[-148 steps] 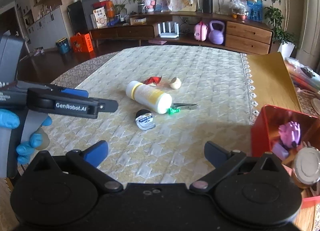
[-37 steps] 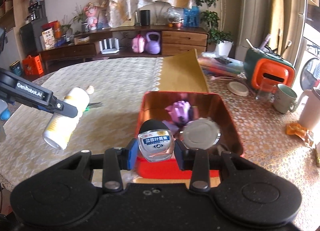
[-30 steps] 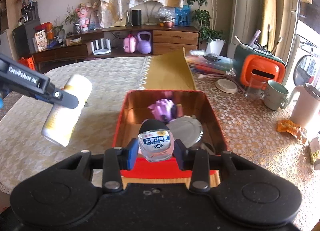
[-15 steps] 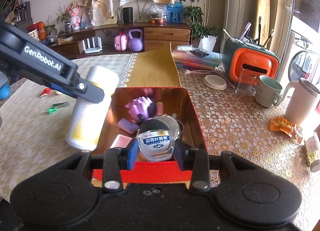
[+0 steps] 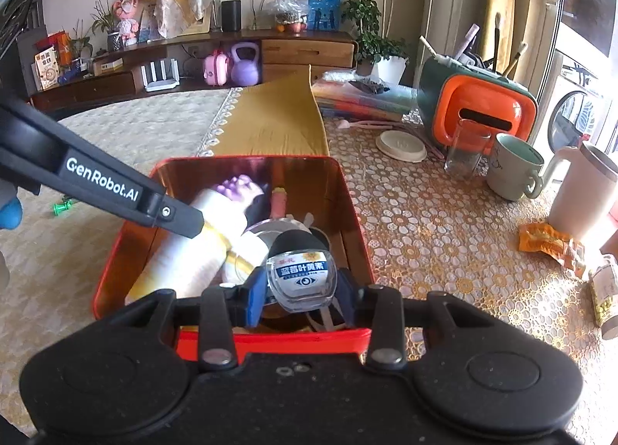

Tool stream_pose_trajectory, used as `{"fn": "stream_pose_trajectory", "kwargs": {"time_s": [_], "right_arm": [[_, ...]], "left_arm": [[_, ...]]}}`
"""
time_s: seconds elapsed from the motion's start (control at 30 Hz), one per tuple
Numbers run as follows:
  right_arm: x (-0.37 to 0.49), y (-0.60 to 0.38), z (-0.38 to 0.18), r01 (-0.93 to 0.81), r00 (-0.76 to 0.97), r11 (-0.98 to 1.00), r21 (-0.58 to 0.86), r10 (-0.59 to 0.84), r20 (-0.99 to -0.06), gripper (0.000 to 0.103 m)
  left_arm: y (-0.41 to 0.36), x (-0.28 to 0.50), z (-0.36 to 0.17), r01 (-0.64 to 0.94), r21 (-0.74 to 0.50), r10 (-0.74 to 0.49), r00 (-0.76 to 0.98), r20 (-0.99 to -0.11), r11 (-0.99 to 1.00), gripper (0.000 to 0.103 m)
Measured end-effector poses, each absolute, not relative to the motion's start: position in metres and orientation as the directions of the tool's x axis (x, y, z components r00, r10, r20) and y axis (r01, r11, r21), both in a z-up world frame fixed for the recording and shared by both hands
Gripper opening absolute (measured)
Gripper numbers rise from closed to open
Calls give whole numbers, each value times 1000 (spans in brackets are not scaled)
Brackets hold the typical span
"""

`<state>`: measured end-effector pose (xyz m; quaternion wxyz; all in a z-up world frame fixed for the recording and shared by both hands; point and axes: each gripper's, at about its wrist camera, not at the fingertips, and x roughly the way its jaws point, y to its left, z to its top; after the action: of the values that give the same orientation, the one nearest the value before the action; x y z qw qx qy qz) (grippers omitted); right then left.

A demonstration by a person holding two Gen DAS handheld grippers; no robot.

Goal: Organize rigid objects
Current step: 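Carry the white bottle into the red tin while the right tool carries the eye-drop bottle there, then open the left tool releasing the white bottle while the right tool releases the eye-drop bottle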

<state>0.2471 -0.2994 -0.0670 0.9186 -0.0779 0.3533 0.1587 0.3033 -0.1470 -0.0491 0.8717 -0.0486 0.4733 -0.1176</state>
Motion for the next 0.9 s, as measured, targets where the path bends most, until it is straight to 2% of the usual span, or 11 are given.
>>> {"fn": "stream_pose_trajectory", "kwargs": {"time_s": [0.37, 0.8, 0.87, 0.9], "right_arm": [[251, -296, -78, -346, 668, 938, -21, 231, -707, 39], [238, -298, -61, -340, 679, 941, 2, 247, -691, 45], [235, -296, -58, -343, 679, 939, 4, 251, -689, 47], [234, -295, -57, -345, 678, 939, 8, 255, -689, 48]], "left_arm": [[-143, 303, -63, 151, -200, -249, 508, -825, 968, 30], [-146, 278, -58, 211, -168, -256, 519, -815, 963, 31], [-144, 273, -55, 214, -176, -265, 521, -812, 961, 33], [-143, 270, -54, 216, -177, -267, 524, -809, 960, 39]]}}
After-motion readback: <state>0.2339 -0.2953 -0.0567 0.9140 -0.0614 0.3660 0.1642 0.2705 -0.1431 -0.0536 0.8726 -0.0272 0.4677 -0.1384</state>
